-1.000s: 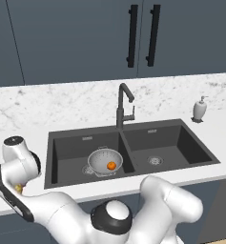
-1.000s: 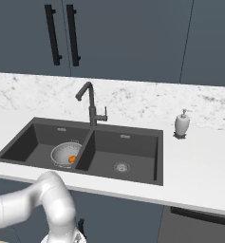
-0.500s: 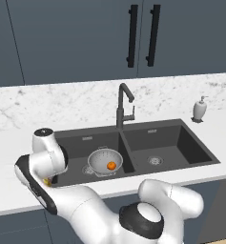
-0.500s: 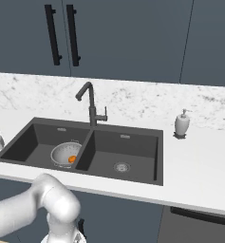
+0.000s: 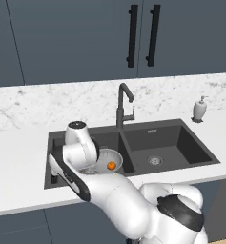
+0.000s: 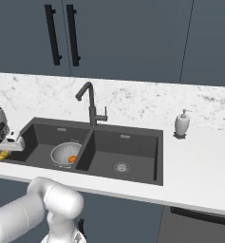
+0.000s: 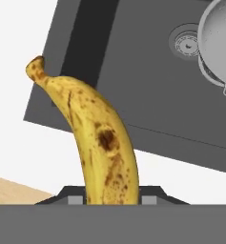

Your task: Put the colander in the sink, put the banana, tangerine in the colander, and turn on the sink faucet and pour water over the colander.

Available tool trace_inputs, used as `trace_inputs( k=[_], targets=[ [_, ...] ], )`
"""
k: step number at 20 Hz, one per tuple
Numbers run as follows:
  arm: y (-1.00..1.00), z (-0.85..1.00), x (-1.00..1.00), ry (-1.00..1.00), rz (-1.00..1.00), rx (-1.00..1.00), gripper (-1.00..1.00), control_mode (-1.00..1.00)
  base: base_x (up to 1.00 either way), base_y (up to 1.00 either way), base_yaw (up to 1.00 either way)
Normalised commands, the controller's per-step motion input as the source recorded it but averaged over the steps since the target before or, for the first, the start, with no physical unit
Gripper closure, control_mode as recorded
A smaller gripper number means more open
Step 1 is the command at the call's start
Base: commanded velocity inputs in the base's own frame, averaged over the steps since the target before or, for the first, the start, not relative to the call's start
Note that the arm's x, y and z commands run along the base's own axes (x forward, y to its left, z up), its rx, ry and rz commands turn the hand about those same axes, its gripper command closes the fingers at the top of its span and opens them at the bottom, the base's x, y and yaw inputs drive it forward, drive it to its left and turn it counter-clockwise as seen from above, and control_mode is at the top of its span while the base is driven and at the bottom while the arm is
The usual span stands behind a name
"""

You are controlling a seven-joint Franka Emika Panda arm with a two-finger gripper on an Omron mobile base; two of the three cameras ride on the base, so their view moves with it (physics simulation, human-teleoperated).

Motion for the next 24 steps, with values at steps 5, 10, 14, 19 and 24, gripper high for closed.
trace_inputs(
  k=[5, 10, 14, 19, 24],
  targets=[
    [-0.81, 0.04, 0.17, 0.0, -0.17, 0.0, 1.0, -1.0, 0.0, 0.0, 0.0],
    [-0.73, 0.01, 0.26, 0.0, -0.17, 0.0, 1.0, -1.0, 0.0, 0.0, 0.0],
    [-0.48, 0.0, 0.48, 0.0, -0.14, 0.0, 1.0, -1.0, 0.0, 0.0, 0.0],
    [-0.24, 0.0, 0.66, 0.0, -0.11, 0.0, 1.0, -1.0, 0.0, 0.0, 0.0],
    [-0.24, -0.02, 0.67, 0.0, -0.08, 0.0, 1.0, -1.0, 0.0, 0.0, 0.0]
  ],
)
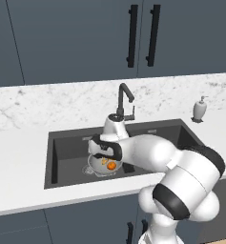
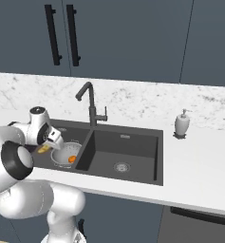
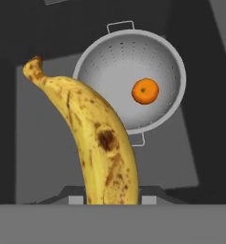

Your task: Put the colander in the sink, put the banana, tangerine in the colander, and turn on the sink faucet and pour water over the colander.

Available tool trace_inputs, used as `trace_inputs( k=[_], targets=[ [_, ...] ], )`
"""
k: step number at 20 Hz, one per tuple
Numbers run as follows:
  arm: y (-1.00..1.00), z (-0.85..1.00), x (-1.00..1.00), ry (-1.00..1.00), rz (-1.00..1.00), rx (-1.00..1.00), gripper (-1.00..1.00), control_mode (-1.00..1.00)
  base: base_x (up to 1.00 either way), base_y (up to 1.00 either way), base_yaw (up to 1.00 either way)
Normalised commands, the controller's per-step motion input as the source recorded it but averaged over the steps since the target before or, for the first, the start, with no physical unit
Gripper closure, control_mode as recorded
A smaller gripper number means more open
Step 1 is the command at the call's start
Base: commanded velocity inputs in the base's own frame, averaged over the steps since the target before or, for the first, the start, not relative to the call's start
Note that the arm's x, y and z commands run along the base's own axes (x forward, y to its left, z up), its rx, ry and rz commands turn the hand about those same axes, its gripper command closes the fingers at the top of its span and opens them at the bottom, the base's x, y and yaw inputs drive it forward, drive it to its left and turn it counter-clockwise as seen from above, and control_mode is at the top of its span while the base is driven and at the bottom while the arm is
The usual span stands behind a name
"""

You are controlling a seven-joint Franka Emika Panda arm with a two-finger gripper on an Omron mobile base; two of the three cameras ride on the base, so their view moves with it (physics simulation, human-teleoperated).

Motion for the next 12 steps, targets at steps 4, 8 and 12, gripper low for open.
trace_inputs(
  k=[4, 8, 12],
  targets=[
    [-0.2, -0.18, 0.53, 0.0, -0.06, 0.0, 1.0, -1.0, 0.0, 0.0, 0.0],
    [-0.11, -0.37, 0.36, 0.0, -0.06, -0.03, 1.0, -1.0, 0.0, 0.0, 0.0],
    [-0.1, -0.5, 0.19, 0.0, -0.05, -0.03, 1.0, -1.0, 0.0, 0.0, 0.0]
  ],
)
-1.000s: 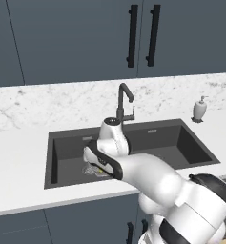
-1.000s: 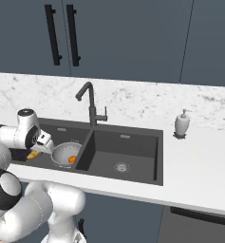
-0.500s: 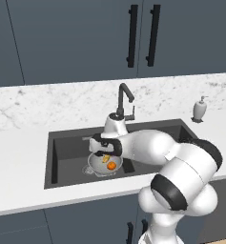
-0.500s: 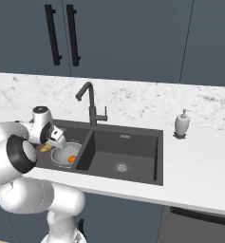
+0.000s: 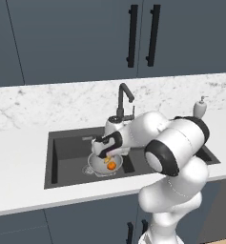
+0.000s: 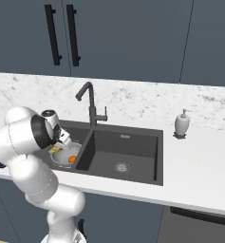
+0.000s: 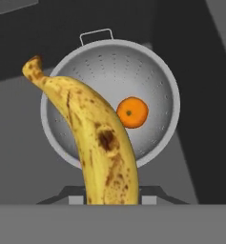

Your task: Put the colander in the sink, put the banana, tangerine in the colander, and turn on the sink faucet and pour water over the colander.

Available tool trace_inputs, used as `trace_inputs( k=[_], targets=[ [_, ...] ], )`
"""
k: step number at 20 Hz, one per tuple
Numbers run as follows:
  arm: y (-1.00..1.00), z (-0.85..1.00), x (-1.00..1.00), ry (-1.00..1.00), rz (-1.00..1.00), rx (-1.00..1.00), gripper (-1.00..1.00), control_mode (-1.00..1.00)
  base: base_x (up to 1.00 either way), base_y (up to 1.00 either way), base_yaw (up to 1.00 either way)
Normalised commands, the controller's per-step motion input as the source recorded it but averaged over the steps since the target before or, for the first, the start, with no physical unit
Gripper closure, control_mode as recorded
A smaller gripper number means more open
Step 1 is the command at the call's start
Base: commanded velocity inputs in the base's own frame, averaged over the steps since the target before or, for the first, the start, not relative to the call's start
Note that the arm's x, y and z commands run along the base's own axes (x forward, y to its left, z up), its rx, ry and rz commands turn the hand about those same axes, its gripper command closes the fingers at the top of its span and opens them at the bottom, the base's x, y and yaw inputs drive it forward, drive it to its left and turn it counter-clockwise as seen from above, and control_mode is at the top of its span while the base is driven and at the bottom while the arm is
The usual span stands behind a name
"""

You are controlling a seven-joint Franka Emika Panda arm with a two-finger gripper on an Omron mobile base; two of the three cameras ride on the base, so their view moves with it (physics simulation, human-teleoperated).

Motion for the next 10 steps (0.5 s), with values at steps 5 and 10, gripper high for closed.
trace_inputs(
  k=[5, 10],
  targets=[
    [-0.07, -0.47, 0.12, 0.0, -0.05, -0.02, 1.0, -1.0, 0.0, 0.0, 0.0],
    [-0.16, -0.29, 0.04, 0.0, -0.03, 0.0, 1.0, -1.0, 0.0, 0.0, 0.0]
  ],
)
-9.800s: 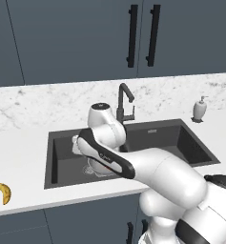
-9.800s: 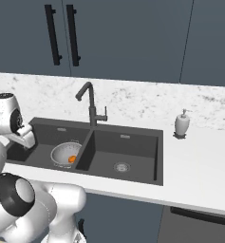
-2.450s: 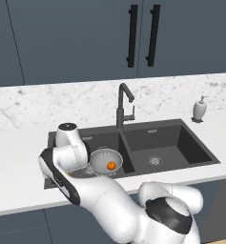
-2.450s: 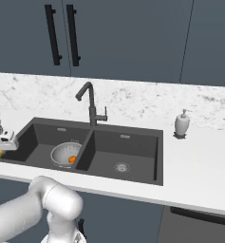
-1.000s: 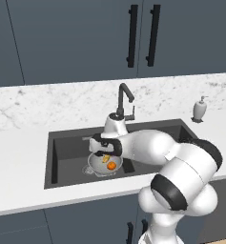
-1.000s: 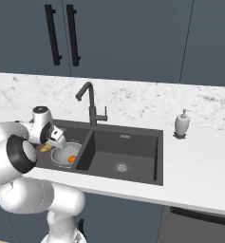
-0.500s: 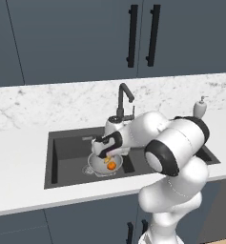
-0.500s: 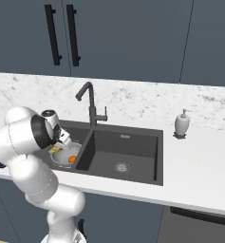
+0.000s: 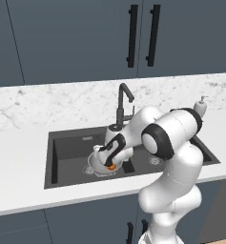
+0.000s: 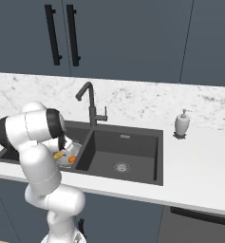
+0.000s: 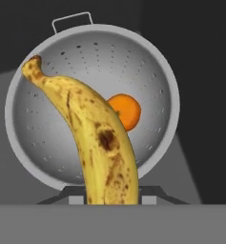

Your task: Put the colander in the sink, put the banana, tangerine in the colander, and turn on the sink faucet and pour water over the colander.

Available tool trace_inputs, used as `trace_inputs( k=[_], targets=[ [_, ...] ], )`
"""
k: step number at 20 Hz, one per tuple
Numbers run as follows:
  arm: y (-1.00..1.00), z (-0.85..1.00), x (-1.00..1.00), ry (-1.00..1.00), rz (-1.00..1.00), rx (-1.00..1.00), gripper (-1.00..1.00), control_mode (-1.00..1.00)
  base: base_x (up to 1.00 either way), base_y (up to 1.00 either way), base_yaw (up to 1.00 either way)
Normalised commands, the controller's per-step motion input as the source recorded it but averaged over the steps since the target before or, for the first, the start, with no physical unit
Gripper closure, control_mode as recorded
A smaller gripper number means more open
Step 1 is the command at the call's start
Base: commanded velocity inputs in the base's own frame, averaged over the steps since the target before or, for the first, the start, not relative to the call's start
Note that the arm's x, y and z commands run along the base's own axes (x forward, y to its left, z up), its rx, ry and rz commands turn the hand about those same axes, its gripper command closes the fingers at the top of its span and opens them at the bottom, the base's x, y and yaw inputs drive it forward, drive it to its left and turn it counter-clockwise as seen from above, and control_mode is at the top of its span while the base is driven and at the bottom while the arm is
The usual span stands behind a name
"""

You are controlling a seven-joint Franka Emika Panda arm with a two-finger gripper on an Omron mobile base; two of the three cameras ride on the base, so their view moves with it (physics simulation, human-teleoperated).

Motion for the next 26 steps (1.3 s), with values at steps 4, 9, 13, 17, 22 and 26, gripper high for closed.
trace_inputs(
  k=[4, 9, 13, 17, 22, 26],
  targets=[
    [-0.11, -0.23, 0.01, 0.0, -0.03, 0.0, 1.0, -1.0, 0.0, 0.0, 0.0],
    [-0.07, -0.12, 0.0, 0.0, -0.01, 0.0, 1.0, -1.0, 0.0, 0.0, 0.0],
    [0.0, -0.01, 0.0, 0.0, 0.0, 0.0, 1.0, -1.0, 0.0, 0.0, 0.0],
    [0.0, 0.0, 0.0, 0.0, 0.0, 0.0, -1.0, -1.0, 0.0, 0.0, 0.0],
    [0.0, 0.0, 0.0, 0.0, 0.0, 0.0, -1.0, -1.0, 0.0, 0.0, 0.0],
    [0.0, 0.0, 0.0, 0.0, 0.0, 0.0, -1.0, -1.0, 0.0, 0.0, 0.0]
  ],
)
